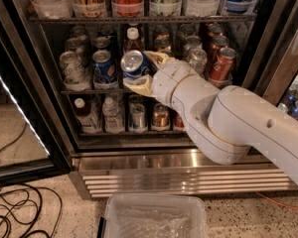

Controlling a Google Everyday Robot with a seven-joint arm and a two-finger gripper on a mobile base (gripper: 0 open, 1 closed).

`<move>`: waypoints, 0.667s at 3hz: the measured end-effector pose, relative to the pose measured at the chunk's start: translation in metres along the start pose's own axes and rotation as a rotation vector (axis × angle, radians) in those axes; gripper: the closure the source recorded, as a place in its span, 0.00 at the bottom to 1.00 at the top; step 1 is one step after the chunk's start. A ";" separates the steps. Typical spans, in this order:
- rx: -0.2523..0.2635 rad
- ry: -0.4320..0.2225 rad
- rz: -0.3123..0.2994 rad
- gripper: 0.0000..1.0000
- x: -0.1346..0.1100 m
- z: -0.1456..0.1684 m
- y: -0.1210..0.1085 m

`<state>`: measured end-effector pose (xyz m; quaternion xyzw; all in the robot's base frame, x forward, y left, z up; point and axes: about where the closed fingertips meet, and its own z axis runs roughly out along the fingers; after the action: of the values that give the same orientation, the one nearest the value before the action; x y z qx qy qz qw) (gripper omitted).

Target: Pick pepsi can from middle shelf of fridge

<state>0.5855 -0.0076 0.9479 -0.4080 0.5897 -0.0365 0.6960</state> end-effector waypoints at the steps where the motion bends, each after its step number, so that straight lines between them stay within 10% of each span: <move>1: -0.043 -0.011 0.049 1.00 0.003 0.000 0.002; 2: -0.201 -0.076 0.203 1.00 -0.048 0.010 0.043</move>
Offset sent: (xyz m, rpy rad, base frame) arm -0.0307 -0.0903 0.0365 0.4002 0.6361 0.8701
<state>0.5611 0.0520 0.9595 -0.4150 0.6018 0.1089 0.6736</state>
